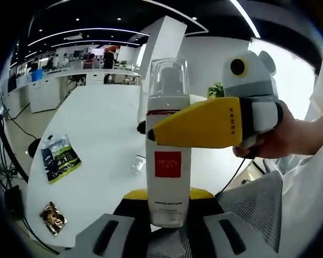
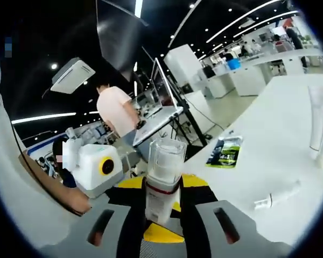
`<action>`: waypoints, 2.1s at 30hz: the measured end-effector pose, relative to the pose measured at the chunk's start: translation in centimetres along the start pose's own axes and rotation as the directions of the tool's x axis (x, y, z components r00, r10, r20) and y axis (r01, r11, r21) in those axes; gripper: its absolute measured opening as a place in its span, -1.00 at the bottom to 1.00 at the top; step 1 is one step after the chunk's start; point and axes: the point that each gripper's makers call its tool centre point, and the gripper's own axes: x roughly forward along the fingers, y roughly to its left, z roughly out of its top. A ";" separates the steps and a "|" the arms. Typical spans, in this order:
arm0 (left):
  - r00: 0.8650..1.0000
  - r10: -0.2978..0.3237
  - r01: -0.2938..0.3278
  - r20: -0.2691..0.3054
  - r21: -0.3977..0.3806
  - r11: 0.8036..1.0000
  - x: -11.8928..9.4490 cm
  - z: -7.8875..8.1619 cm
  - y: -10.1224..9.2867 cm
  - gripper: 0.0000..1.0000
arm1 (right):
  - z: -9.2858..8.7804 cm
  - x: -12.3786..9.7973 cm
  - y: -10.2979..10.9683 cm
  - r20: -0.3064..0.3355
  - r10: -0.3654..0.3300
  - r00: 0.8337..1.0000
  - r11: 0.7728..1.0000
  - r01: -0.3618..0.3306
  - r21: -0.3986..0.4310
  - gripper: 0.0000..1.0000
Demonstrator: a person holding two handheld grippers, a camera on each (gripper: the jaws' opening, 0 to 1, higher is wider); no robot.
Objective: Arrange the skincare products in the storage area until every visible bottle or jar stands upright without overlapping.
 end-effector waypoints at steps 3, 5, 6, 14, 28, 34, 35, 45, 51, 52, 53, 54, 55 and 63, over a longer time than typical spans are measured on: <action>0.997 -0.072 0.072 0.011 0.013 0.997 -0.2 0.2 -1.2 -0.51 | 0.0 -0.2 1.3 -0.026 0.082 0.996 0.994 -0.084 -0.064 -0.59; 0.992 -0.129 0.128 0.018 0.024 0.991 -0.5 0.2 -2.2 -0.49 | -0.1 -0.5 2.2 -0.059 0.144 0.988 0.984 -0.149 -0.096 -0.59; 0.989 -0.148 0.148 0.021 0.025 0.989 -0.6 0.3 -2.5 -0.47 | -0.2 -0.7 2.8 -0.074 0.180 0.981 0.975 -0.188 -0.117 -0.59; 0.944 -0.320 0.320 0.077 0.009 0.947 -2.0 1.3 -5.0 -0.43 | -0.3 -1.4 4.8 -0.123 0.313 0.942 0.936 -0.328 -0.127 -0.59; 0.978 -0.187 0.194 0.092 -0.064 0.979 -1.5 1.6 -2.6 -0.47 | -0.2 -0.3 2.6 -0.083 0.155 0.984 0.982 -0.163 -0.097 -0.56; 0.990 -0.115 0.121 0.084 -0.065 0.991 -1.1 1.6 -1.7 -0.47 | -0.3 0.0 1.6 -0.055 0.043 0.998 0.994 -0.049 -0.098 -0.57; 0.991 -0.101 0.106 0.085 -0.067 0.992 -1.1 1.6 -1.4 -0.47 | -0.3 0.0 1.5 -0.049 0.031 0.998 0.995 -0.035 -0.093 -0.58; 0.996 -0.009 0.016 0.090 -0.072 0.997 -1.0 1.7 0.2 -0.47 | -0.3 0.8 0.7 -0.048 -0.067 0.997 0.993 0.062 -0.099 -0.58; 0.993 0.023 -0.011 0.114 -0.105 0.994 -1.2 2.1 1.1 -0.47 | -0.1 0.6 0.3 -0.043 -0.098 0.994 0.990 0.093 -0.104 -0.58; 0.993 0.025 -0.012 0.118 -0.110 0.994 -1.3 2.1 1.1 -0.47 | -0.1 0.6 0.3 -0.039 -0.101 0.994 0.990 0.096 -0.100 -0.58; 0.992 0.031 -0.017 0.121 -0.114 0.993 -1.3 2.2 1.2 -0.47 | -0.2 0.6 0.3 -0.035 -0.105 0.994 0.990 0.102 -0.093 -0.58; 0.992 0.029 -0.015 0.122 -0.116 0.993 -1.3 2.2 1.2 -0.47 | -0.3 0.6 0.3 -0.034 -0.107 0.994 0.991 0.104 -0.087 -0.58; 0.993 0.016 -0.001 0.120 -0.124 0.992 -1.3 2.1 1.0 -0.47 | -0.5 0.6 0.3 -0.036 -0.110 0.993 0.991 0.106 -0.082 -0.58; 0.988 0.130 -0.123 0.087 -0.086 0.989 -1.2 1.5 2.5 -0.47 | -1.1 0.8 -0.1 -0.045 -0.192 0.980 0.981 0.191 -0.036 -0.57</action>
